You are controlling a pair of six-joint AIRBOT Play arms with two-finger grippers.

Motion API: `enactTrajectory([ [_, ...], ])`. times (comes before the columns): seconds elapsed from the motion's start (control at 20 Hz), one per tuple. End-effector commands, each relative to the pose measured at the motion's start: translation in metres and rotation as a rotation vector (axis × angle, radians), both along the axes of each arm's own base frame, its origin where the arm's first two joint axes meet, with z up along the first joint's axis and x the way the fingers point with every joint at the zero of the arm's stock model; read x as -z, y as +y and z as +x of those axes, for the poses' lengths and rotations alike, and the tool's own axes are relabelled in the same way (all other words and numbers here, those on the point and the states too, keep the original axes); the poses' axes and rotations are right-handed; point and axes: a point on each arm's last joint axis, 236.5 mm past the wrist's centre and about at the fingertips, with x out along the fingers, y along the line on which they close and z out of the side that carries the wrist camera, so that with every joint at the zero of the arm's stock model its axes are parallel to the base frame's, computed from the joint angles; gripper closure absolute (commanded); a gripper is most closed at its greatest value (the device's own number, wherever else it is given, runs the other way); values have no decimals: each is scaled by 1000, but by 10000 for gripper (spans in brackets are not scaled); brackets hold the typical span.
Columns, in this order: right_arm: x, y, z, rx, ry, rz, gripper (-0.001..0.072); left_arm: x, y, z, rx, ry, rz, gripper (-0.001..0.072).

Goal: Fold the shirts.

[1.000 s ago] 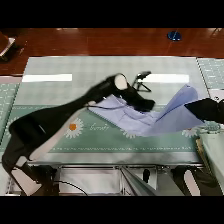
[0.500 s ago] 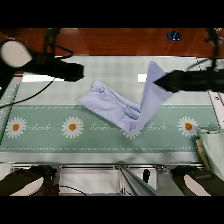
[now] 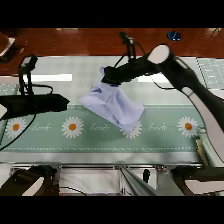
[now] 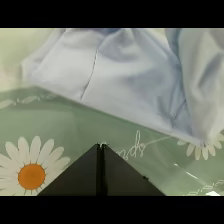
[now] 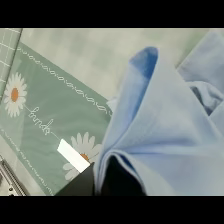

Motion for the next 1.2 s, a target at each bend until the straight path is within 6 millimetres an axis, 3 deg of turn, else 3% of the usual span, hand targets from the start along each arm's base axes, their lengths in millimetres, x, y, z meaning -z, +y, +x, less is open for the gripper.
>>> enactTrajectory([
  [0.0, 39, 23, 9, -5, 63, -16, 690, 14, 1, -5, -21, 10, -20, 691],
  [0.15, 53, 29, 6, -4, 112, -12, 682, 16, -4, 2, -42, -10, -60, 691],
  [0.2, 56, 34, 3, -11, 116, -13, 560, 18, -5, 4, -49, -13, -68, 691],
  [0.25, 59, 36, 0, -18, 119, -15, 326, 20, -5, 6, -53, -11, -68, 691],
  [0.35, 56, 32, -6, -41, 135, -22, 295, 26, -5, 11, -60, -3, -65, 691],
  [0.4, 50, 21, -5, -39, 148, -22, 295, 27, -4, 16, -70, -12, -66, 691],
  [0.45, 38, 1, -1, -27, 166, -22, 295, 27, -2, 23, -86, -27, -70, 691],
  [0.55, 6, -58, 4, -6, 147, -65, 295, 26, 7, 31, -125, -37, -76, 691],
  [0.7, -26, -200, -1, 186, 29, -391, 295, 31, 13, 28, -135, -9, -69, 691],
  [0.8, -32, -290, -26, 412, -30, -566, 295, 33, 11, 24, -125, 6, -65, 691],
  [0.9, -12, -339, -66, 640, -35, -565, 295, 33, 9, 24, -122, 7, -73, 691],
  [0.95, 8, -346, -86, 733, -11, -511, 295, 33, 8, 24, -120, 6, -73, 691],
  [1.05, 55, -332, -118, 839, 50, -362, 295, 35, 6, 25, -119, 13, -78, 691],
  [1.15, 101, -297, -139, 865, 206, -182, 295, 38, 5, 26, -121, 26, -82, 691],
])
